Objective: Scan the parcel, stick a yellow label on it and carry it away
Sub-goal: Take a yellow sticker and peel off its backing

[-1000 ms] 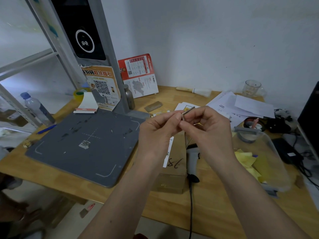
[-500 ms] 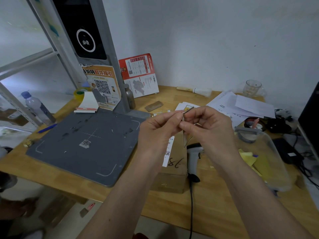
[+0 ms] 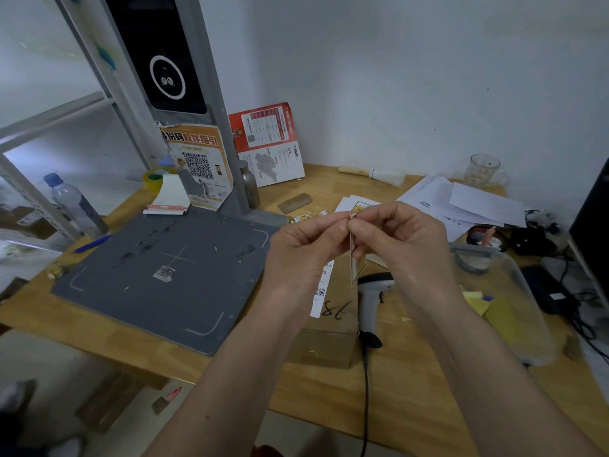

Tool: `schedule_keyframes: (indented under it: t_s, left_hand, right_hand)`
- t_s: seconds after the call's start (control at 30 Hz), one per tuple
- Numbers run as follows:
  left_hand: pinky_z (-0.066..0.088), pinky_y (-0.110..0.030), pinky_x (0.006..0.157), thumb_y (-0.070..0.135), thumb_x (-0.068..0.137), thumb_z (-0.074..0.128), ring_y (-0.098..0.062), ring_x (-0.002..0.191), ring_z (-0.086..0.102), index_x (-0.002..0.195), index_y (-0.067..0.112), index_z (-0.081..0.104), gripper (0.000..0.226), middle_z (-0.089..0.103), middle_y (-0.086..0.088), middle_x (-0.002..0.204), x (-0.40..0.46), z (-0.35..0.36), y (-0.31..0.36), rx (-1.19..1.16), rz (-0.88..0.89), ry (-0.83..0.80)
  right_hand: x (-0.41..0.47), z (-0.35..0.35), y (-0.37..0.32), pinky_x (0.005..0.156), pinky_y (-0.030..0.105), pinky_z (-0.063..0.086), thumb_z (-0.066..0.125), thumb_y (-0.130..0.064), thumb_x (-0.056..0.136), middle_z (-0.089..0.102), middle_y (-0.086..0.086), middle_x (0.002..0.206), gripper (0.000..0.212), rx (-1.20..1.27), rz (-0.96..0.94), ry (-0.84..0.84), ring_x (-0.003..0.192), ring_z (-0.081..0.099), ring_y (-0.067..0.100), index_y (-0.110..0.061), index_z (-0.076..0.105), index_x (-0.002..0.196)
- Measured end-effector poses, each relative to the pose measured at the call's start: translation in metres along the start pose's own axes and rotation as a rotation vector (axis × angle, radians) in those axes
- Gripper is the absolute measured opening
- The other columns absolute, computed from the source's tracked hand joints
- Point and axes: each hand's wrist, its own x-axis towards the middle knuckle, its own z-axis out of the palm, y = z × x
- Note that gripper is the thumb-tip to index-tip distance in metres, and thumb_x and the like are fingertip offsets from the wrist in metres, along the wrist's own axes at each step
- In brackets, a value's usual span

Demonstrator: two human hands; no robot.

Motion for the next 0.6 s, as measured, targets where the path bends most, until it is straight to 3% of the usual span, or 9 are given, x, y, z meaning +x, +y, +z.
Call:
schedule_keyframes:
  t_s: [0.2, 0.33, 0.47, 0.6]
  left_hand:
    - [0.056, -0.029, 0.086, 0.006, 0.087, 0.065, -0.016, 0.091, 0.073, 0.092, 0.021, 0.077, 0.02, 0.078, -0.003, 0.092, -0.0053, 0.0012, 0.0054, 0.077, 0.037, -0.006]
    - [0.055, -0.016, 0.071, 0.002, 0.085, 0.066, -0.009, 0.082, 0.073, 0.095, 0.016, 0.076, 0.02, 0.078, -0.003, 0.091, -0.0099, 0.006, 0.0101, 0.094, 0.06, -0.034]
    - [0.057, -0.024, 0.081, 0.004, 0.082, 0.071, -0.013, 0.092, 0.073, 0.097, 0.016, 0.076, 0.021, 0.078, -0.002, 0.096, -0.0099, 0.0092, 0.0094, 0.141, 0.09, -0.026]
    - [0.055, -0.017, 0.077, 0.006, 0.081, 0.071, -0.006, 0.088, 0.072, 0.087, 0.027, 0.077, 0.023, 0.078, 0.004, 0.091, -0.0093, 0.0103, 0.0094, 0.156, 0.1, 0.011]
  right_hand:
    - [-0.0002, 0.0011, -0.0025, 0.059, 0.027, 0.056, 0.067, -0.001, 0.081, 0.066, 0.015, 0.068, 0.008, 0.033, -0.001, 0.017, 0.057, 0.061, 0.02, 0.006, 0.066, 0.084]
    - [0.0001, 0.0007, -0.0051, 0.062, 0.031, 0.057, 0.071, -0.003, 0.077, 0.068, 0.02, 0.073, 0.007, 0.045, 0.001, 0.041, 0.062, 0.062, 0.029, 0.002, 0.068, 0.08]
    - [0.0007, -0.0001, -0.0049, 0.062, 0.032, 0.056, 0.071, -0.004, 0.076, 0.07, 0.012, 0.068, 0.003, 0.057, 0.006, 0.058, 0.06, 0.061, 0.028, -0.006, 0.071, 0.074]
    - [0.0011, -0.0011, -0.0047, 0.06, 0.03, 0.056, 0.07, -0.002, 0.077, 0.068, 0.008, 0.061, 0.005, 0.076, 0.009, 0.055, 0.055, 0.061, 0.022, -0.006, 0.071, 0.074]
